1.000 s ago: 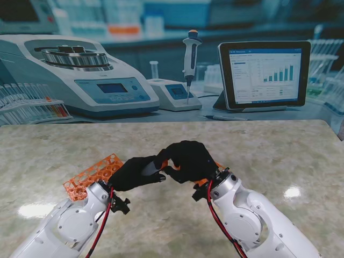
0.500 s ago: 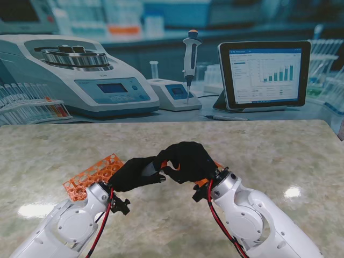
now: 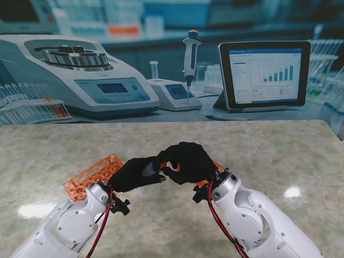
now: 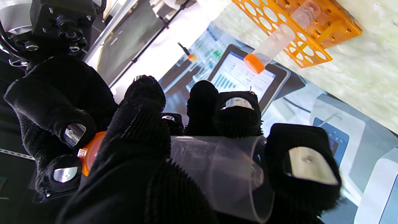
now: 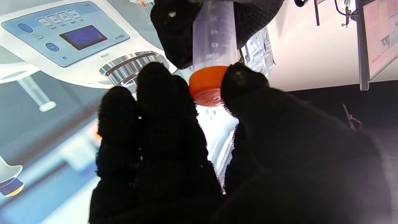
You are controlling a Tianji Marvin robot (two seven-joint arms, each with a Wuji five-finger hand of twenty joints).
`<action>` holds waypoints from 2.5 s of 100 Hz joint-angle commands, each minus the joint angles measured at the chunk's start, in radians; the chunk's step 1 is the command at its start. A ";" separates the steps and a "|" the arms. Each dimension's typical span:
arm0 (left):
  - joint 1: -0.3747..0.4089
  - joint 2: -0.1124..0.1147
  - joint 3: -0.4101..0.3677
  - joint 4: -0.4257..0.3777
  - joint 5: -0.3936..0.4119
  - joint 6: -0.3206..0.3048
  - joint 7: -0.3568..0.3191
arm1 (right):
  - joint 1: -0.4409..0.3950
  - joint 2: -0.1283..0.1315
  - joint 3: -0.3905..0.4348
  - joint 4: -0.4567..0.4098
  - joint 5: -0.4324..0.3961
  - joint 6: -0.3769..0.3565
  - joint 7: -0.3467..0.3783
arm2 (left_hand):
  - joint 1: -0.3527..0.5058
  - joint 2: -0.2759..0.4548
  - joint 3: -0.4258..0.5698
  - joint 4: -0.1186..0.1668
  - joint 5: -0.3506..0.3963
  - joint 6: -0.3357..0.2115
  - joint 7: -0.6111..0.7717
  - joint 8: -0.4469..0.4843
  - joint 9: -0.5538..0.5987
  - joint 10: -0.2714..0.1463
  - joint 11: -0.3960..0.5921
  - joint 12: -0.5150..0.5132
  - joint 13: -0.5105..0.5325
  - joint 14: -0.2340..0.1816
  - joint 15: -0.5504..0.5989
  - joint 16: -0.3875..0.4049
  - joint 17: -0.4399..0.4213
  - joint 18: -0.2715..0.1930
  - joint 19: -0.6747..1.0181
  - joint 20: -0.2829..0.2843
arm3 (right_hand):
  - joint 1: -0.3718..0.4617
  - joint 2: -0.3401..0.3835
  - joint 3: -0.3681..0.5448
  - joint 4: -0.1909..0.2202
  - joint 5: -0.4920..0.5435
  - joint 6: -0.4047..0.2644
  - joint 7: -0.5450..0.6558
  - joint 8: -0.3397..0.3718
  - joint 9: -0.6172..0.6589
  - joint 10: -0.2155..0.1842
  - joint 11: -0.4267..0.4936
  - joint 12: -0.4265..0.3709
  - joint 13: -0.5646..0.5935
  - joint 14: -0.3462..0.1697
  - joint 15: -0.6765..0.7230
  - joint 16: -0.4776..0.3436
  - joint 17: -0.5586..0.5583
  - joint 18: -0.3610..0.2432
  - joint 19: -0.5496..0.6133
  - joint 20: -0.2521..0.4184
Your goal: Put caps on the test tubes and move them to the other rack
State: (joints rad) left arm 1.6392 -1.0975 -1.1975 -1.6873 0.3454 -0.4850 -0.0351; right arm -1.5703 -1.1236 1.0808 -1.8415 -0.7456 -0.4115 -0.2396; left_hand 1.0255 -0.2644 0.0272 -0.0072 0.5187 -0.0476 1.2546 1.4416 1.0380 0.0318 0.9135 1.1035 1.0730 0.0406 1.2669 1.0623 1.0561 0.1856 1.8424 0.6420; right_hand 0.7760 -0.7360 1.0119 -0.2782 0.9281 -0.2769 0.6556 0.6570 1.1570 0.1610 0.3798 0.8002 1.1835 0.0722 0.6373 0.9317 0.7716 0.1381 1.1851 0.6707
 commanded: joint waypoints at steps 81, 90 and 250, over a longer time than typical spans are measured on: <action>0.000 -0.005 0.006 -0.024 0.000 0.008 -0.009 | -0.053 0.000 0.044 -0.039 -0.050 -0.041 -0.025 | 0.033 0.054 -0.004 0.000 0.009 -0.065 0.031 0.034 0.009 -0.027 -0.004 -0.006 0.037 -0.007 0.037 0.011 0.028 -0.103 0.134 -0.013 | -0.039 0.073 -0.082 0.080 -0.179 0.036 0.182 -0.191 -0.038 -0.179 -0.015 -0.022 -0.088 -0.046 -0.079 -0.073 -0.107 0.020 0.002 0.034; 0.001 -0.005 0.005 -0.024 0.000 0.007 -0.009 | -0.056 0.001 0.047 -0.040 -0.057 -0.040 -0.028 | 0.032 0.053 -0.005 0.000 0.009 -0.065 0.031 0.034 0.009 -0.027 -0.004 -0.006 0.036 -0.007 0.037 0.011 0.028 -0.103 0.134 -0.013 | -0.046 0.075 -0.092 0.080 -0.188 0.032 0.178 -0.195 -0.046 -0.180 -0.021 -0.027 -0.097 -0.044 -0.081 -0.077 -0.125 0.022 0.008 0.039; -0.001 -0.003 0.007 -0.023 -0.001 -0.001 -0.015 | -0.071 0.011 0.101 -0.059 -0.145 0.014 -0.043 | 0.033 0.052 -0.005 0.000 0.009 -0.065 0.031 0.034 0.009 -0.028 -0.005 -0.006 0.037 -0.006 0.037 0.011 0.028 -0.103 0.134 -0.013 | -0.227 0.078 -0.352 0.182 -0.191 0.158 -0.194 -0.103 -0.164 -0.180 -0.065 -0.217 -0.169 -0.051 -0.099 -0.110 -0.228 0.040 0.000 0.071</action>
State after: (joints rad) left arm 1.6370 -1.1006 -1.1919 -1.7059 0.3451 -0.4840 -0.0444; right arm -1.6465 -1.1120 1.1878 -1.9090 -0.8914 -0.4058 -0.2883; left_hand 1.0255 -0.2644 0.0163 -0.0072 0.5191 -0.0601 1.2546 1.4416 1.0379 0.0316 0.9134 1.1035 1.0731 0.0418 1.2681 1.0623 1.0550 0.1779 1.8424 0.6417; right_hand 0.5688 -0.6291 0.6690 -0.1108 0.7363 -0.1380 0.4869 0.5419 1.0115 0.0034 0.3308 0.5916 1.0290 0.0440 0.5612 0.8343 0.5596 0.1584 1.1888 0.7213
